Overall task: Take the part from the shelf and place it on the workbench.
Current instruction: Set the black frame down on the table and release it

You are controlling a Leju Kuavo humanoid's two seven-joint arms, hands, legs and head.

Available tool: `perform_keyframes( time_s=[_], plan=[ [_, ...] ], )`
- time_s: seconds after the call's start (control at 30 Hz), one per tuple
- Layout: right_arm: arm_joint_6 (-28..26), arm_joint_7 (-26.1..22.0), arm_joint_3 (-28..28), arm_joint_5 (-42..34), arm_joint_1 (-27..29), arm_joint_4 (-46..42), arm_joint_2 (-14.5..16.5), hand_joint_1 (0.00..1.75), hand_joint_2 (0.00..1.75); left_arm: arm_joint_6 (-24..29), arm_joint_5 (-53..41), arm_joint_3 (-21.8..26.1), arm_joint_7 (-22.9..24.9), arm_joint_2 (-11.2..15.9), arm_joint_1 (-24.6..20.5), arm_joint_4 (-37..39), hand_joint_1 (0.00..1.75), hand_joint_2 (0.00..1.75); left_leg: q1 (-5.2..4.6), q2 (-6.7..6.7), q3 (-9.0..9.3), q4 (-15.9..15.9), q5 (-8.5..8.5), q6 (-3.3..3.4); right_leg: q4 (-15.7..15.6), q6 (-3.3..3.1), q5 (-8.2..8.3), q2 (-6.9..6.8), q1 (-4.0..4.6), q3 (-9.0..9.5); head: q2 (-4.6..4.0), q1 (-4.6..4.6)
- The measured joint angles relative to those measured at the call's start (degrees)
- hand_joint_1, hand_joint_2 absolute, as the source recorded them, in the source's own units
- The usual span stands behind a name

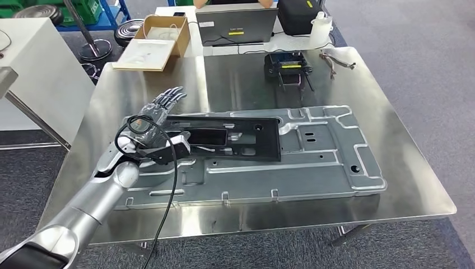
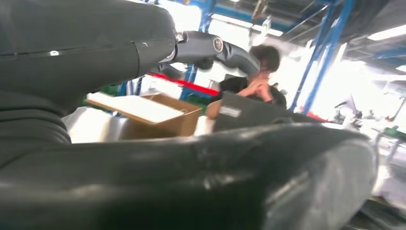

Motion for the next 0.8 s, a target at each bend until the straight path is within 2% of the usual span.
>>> perform_keyframes(
  time_s=[0.07, 0.1, 0.13, 0.17, 0.23, 0.27, 0.3, 0.33, 0.4, 0.43, 0.47, 0.5, 0.57, 0.6, 0.63, 0.67, 0.73, 0.77, 0.8],
  plan=[
    [-0.02, 0.00, 0.00, 0.00, -0.04, -0.01, -0.03, 0.00, 0.00, 0.00, 0.03, 0.03, 0.00, 0.25, 0.28, -0.77, 0.00, 0.00, 0.17, -0.04, -0.29, 0.10, 0.22, -0.73, 0.15, -1.08, 0.60, 0.00, 0.14, -0.58, 0.00, -0.01],
    [-0.03, 0.00, 0.00, 0.00, -0.06, -0.01, -0.05, 0.00, 0.00, 0.01, 0.05, 0.04, 0.01, 0.39, 0.41, -1.01, 0.00, 0.00, 0.28, 0.01, -0.61, 0.62, -0.46, -1.03, 0.14, -1.62, 0.96, -0.06, 0.17, -0.87, 0.00, -0.01],
    [-0.04, 0.00, 0.00, 0.01, -0.08, -0.02, -0.07, 0.00, 0.00, 0.03, 0.04, 0.04, 0.00, 0.58, 0.50, -1.22, 0.00, 0.00, 0.38, 0.07, -1.19, 2.09, -1.96, -1.28, 0.08, -2.14, 1.35, -0.11, 0.15, -1.23, 0.00, -0.02],
    [-0.04, 0.00, 0.00, 0.03, -0.10, -0.02, -0.07, 0.00, 0.00, 0.07, 0.04, 0.05, 0.00, 0.72, 0.54, -1.41, 0.00, 0.00, 0.46, 0.16, -2.13, 4.82, -4.30, -1.49, 0.06, -2.52, 1.74, -0.17, 0.18, -1.65, 0.00, -0.02],
    [-0.04, 0.00, 0.00, 0.09, -0.09, -0.02, -0.07, 0.00, 0.00, 0.22, 0.10, 0.05, -0.03, 0.87, 0.64, -1.64, 0.00, 0.00, 0.50, 0.19, -4.29, 12.25, -9.19, -1.72, 0.10, -2.89, 2.45, -0.27, 0.44, -2.61, 0.00, -0.02],
    [-0.04, 0.00, 0.00, 0.12, -0.09, -0.02, -0.06, 0.00, 0.00, 0.30, 0.14, 0.05, -0.05, 0.89, 0.76, -1.67, 0.00, 0.00, 0.50, 0.19, -4.79, 15.11, -10.70, -1.72, 0.13, -2.96, 2.83, -0.34, 0.61, -3.12, 0.00, -0.02],
    [-0.04, 0.00, 0.00, 0.15, -0.10, -0.02, -0.06, 0.00, 0.00, 0.37, 0.17, 0.05, -0.08, 0.90, 0.89, -1.70, 0.00, 0.00, 0.47, 0.19, -4.30, 15.98, -11.15, -1.57, 0.15, -3.01, 3.20, -0.39, 0.78, -3.62, 0.00, -0.02],
    [-0.04, 0.00, 0.00, 0.16, -0.10, -0.02, -0.06, 0.00, 0.00, 0.41, 0.18, 0.05, -0.10, 0.91, 0.99, -1.77, 0.00, 0.00, 0.38, 0.19, -2.71, 14.63, -10.68, -1.27, 0.17, -3.02, 3.58, -0.42, 0.94, -4.07, 0.00, -0.02],
    [-0.04, 0.01, 0.00, 0.19, -0.14, -0.02, 0.00, 0.00, 0.00, 0.51, 0.20, 0.08, -0.15, 0.93, 0.91, -2.14, 0.00, 0.00, -0.05, 0.21, 3.02, 6.72, -8.62, -0.20, 0.14, -2.90, 4.31, -0.46, 1.16, -4.72, 0.00, -0.02],
    [-0.05, 0.01, 0.00, 0.19, -0.19, -0.02, 0.05, 0.00, 0.00, 0.57, 0.21, 0.10, -0.18, 0.92, 0.75, -2.39, 0.00, 0.00, -0.34, 0.30, 5.38, 3.00, -7.78, 0.25, 0.10, -2.71, 4.68, -0.49, 1.25, -4.91, 0.00, -0.01],
    [-0.06, 0.02, 0.00, 0.20, -0.24, -0.02, 0.10, 0.00, 0.00, 0.63, 0.22, 0.13, -0.22, 0.91, 0.59, -2.59, 0.00, 0.00, -0.63, 0.37, 6.87, 0.47, -7.29, 0.60, 0.01, -2.42, 5.05, -0.55, 1.25, -5.04, 0.00, -0.01],
    [-0.07, 0.02, 0.00, 0.20, -0.27, -0.02, 0.17, 0.00, 0.00, 0.66, 0.23, 0.15, -0.26, 0.91, 0.49, -2.73, 0.00, 0.00, -0.86, 0.44, 7.30, -0.57, -7.15, 0.80, -0.11, -2.05, 5.42, -0.62, 1.18, -5.09, 0.00, -0.01],
    [-0.08, 0.02, 0.00, 0.20, -0.29, -0.01, 0.23, 0.00, 0.00, 0.67, 0.23, 0.16, -0.33, 0.92, 0.48, -2.79, 0.00, 0.00, -0.96, 0.51, 7.04, -0.98, -6.10, 1.26, -0.43, -1.26, 6.09, -0.72, 1.05, -5.14, 0.00, 0.00],
    [-0.08, 0.02, 0.00, 0.20, -0.29, -0.01, 0.26, 0.00, 0.00, 0.64, 0.23, 0.16, -0.34, 0.94, 0.49, -2.79, 0.00, 0.00, -0.87, 0.64, 6.92, -1.43, -5.38, 1.62, -0.28, -0.96, 5.75, -0.74, 1.00, -5.30, 0.00, 0.01],
    [-0.09, 0.02, 0.00, 0.20, -0.29, 0.00, 0.26, 0.00, 0.00, 0.63, 0.22, 0.15, -0.36, 0.94, 0.45, -2.80, 0.00, 0.00, -0.75, 0.76, 6.63, -1.88, -4.55, 2.06, 0.60, -0.76, 4.47, -0.75, 1.01, -5.69, 0.00, 0.01],
    [-0.09, 0.02, 0.00, 0.20, -0.30, 0.00, 0.25, 0.00, 0.00, 0.62, 0.21, 0.15, -0.37, 0.93, 0.44, -2.81, 0.00, 0.00, -0.62, 0.88, 6.18, -2.27, -3.71, 2.41, 2.59, -0.62, 2.20, -0.75, 1.01, -6.40, 0.00, 0.01],
    [-0.10, 0.02, 0.00, 0.20, -0.31, 0.00, 0.25, 0.00, 0.00, 0.61, 0.19, 0.14, -0.38, 0.92, 0.56, -2.82, 0.00, 0.00, -0.77, 0.97, 4.71, -2.29, -2.52, 2.74, 9.18, -0.42, -3.24, -0.72, 0.95, -8.28, 0.00, 0.01],
    [-0.13, 0.02, 0.00, 0.20, -0.32, 0.00, 0.25, 0.00, 0.00, 0.61, 0.17, 0.14, -0.38, 0.91, 0.70, -2.82, 0.00, 0.00, -0.82, 0.98, 3.86, -2.19, -1.97, 2.70, 12.39, -0.25, -4.80, -0.73, 0.91, -8.92, 0.00, 0.01],
    [-0.17, 0.02, 0.00, 0.20, -0.32, 0.00, 0.25, 0.00, 0.00, 0.61, 0.17, 0.14, -0.38, 0.91, 0.82, -2.82, 0.00, 0.00, -0.86, 0.99, 2.99, -2.03, -1.45, 2.63, 14.26, -0.10, -5.03, -0.73, 0.87, -8.86, 0.00, 0.01]
  ],
)
